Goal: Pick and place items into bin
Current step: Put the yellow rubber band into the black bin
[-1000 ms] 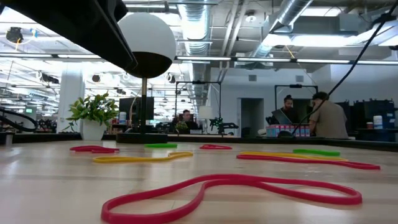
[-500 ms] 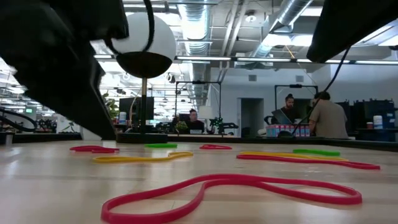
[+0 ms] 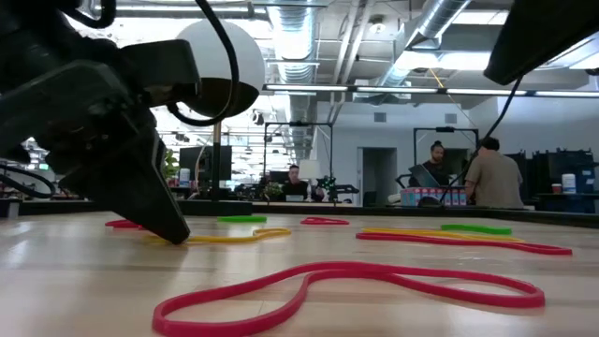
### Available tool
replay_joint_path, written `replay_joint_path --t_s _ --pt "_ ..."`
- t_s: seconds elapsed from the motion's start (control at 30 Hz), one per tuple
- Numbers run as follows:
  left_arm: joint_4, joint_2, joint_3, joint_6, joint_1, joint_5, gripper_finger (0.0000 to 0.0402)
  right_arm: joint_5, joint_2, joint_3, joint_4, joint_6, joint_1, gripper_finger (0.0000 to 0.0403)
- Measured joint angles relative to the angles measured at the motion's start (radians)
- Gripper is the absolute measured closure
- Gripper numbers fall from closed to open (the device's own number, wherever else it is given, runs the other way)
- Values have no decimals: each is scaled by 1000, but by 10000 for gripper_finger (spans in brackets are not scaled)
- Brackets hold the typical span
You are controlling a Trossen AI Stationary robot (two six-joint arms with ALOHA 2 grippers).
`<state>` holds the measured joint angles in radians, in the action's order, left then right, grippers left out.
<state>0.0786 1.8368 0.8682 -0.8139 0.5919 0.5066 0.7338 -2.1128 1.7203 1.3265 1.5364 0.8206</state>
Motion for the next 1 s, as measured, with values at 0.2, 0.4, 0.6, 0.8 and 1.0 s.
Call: replay_joint_path --t_s 0.2,0.4,0.6,0.8,1.0 --pt "-8 -1 -4 -17 5 -5 335 0 0 0 -5 0 -18 331" --pt "-4 0 -4 2 10 -21 345 0 0 0 -60 -2 -51 331" --pt "23 -1 -2 19 11 -32 395 47 0 -26 -276 -240 -90 331" --pt "10 0 3 58 13 -40 401 29 -1 -103 -687 -679 -113 331" --pt "22 -6 79 114 40 -128 401 -7 -2 -137 -808 -804 -144 331"
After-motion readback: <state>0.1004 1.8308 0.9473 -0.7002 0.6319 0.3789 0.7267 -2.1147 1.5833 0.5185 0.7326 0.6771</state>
